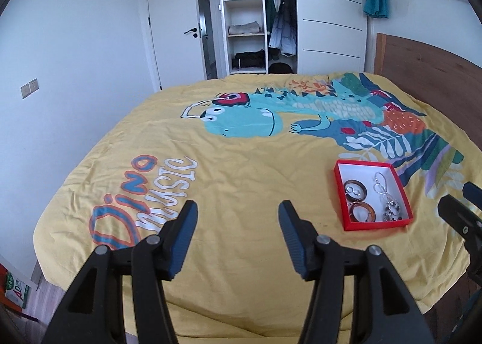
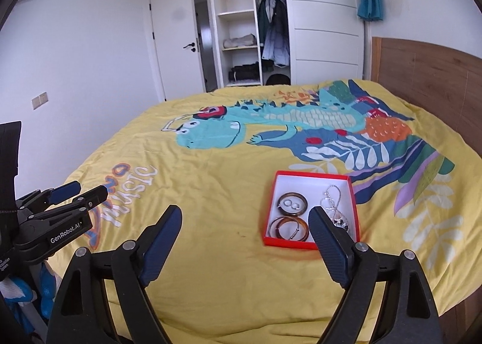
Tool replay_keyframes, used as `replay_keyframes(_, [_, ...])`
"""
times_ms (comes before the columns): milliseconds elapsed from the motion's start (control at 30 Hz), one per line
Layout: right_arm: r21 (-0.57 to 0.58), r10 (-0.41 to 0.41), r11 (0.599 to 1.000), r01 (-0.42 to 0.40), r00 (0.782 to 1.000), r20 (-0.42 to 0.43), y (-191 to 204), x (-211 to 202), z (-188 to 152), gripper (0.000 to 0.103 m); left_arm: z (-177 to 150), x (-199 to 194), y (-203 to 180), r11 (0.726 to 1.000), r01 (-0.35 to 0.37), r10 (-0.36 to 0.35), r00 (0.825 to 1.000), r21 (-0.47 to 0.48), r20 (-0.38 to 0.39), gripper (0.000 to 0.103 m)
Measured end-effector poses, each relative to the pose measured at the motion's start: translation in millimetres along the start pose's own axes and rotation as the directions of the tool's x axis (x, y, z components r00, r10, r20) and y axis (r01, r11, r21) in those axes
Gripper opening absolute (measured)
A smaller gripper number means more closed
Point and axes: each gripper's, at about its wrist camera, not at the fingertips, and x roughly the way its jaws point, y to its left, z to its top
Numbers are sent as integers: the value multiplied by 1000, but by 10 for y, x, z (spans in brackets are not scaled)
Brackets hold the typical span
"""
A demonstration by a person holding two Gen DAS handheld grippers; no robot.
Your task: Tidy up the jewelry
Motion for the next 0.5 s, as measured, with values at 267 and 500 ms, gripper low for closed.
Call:
replay_keyframes(267, [-29,23,999,-23,999,25,247,-316,-103,91,-109,-432,415,998,-44,47,998,-53,49,54])
replay_keyframes(500, [-37,29,999,-28,999,30,350,-460,-211,92,-225,-690,532,997,-34,39,996,-64,78,54])
